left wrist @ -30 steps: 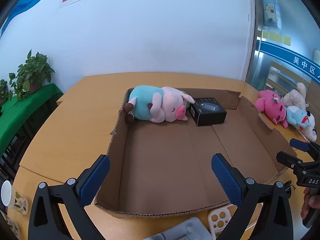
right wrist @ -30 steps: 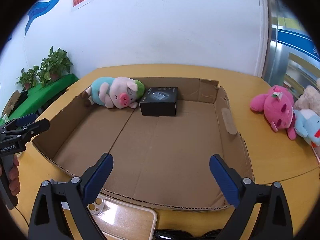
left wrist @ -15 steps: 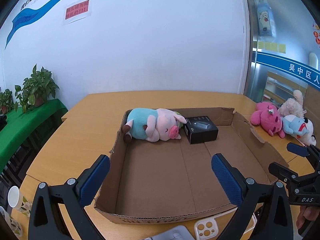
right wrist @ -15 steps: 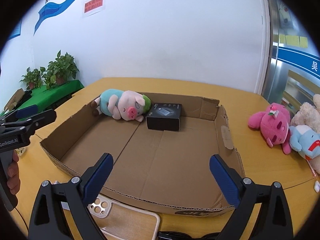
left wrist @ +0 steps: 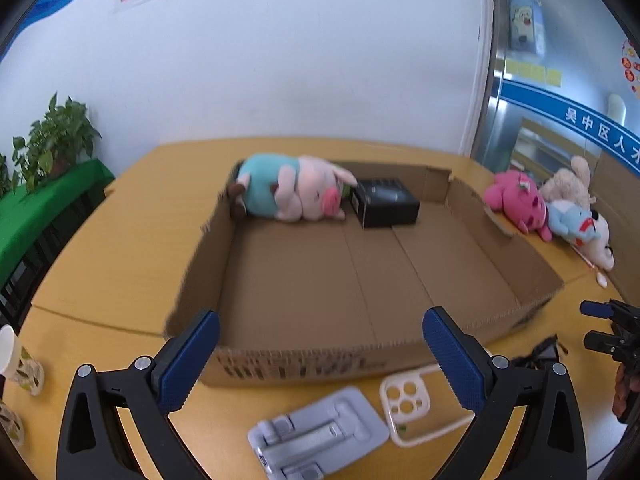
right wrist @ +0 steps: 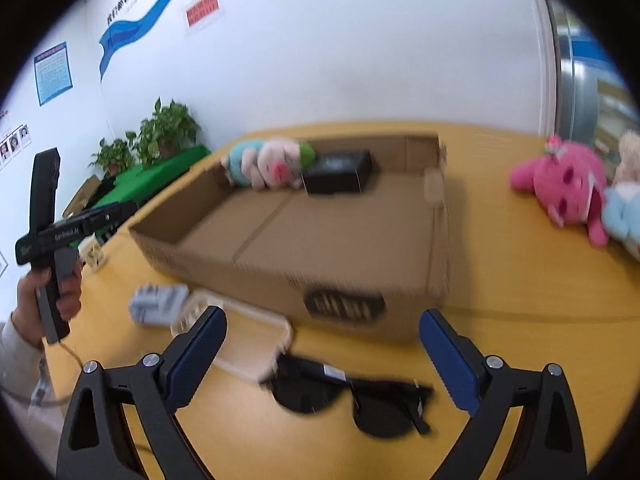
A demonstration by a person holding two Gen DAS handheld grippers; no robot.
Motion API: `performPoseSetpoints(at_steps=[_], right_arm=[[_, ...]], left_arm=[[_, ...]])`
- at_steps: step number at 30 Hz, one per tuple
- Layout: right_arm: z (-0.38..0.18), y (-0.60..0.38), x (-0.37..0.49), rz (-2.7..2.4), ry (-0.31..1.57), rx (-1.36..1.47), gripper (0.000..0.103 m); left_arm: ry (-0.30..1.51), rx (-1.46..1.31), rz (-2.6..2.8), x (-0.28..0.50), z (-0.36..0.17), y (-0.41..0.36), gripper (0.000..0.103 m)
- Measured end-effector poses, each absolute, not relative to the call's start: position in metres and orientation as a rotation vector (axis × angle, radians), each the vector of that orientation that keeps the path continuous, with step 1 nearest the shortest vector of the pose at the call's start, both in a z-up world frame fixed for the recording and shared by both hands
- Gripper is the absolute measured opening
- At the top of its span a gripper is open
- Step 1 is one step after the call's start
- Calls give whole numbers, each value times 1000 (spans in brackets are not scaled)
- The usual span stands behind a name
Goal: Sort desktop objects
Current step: 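Withdraw both grippers and move toward the black sunglasses, then close the right gripper on the black sunglasses frame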
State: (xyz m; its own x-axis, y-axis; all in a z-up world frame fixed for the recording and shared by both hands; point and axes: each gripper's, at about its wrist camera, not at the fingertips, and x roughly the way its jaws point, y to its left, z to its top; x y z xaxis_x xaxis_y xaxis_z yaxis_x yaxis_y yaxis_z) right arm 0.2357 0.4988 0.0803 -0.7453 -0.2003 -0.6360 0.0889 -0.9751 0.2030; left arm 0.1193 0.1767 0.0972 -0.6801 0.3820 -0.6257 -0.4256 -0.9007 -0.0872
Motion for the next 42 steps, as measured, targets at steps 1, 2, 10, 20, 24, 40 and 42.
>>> performPoseSetpoints(at_steps=[1, 2, 10, 20, 24, 40, 42], right_arm=[[70, 505, 237, -2736, -263, 1093, 98], [64, 509, 237, -2706, -268, 1117, 98], [21, 512, 209, -2575, -250, 1256, 98], [5, 450, 262, -2500, -201, 1333, 98], [-1, 437, 274, -2595, -105, 1394, 98], [-4, 425, 259, -2748, 9, 1413, 68], [-4, 428, 260, -2765, 15, 1422, 58]], left_arm=[[87, -940, 2515, 121, 92, 178, 103], [82, -953, 2500, 123, 89, 180, 103], [91, -978, 2452, 136, 80, 195, 103], [61, -1014, 2367, 142, 68, 206, 103], [32, -1023, 2309, 141, 66, 218, 103], [-4, -1086, 2223, 149, 54, 232, 103], [-16, -1102, 2197, 148, 51, 236, 102]])
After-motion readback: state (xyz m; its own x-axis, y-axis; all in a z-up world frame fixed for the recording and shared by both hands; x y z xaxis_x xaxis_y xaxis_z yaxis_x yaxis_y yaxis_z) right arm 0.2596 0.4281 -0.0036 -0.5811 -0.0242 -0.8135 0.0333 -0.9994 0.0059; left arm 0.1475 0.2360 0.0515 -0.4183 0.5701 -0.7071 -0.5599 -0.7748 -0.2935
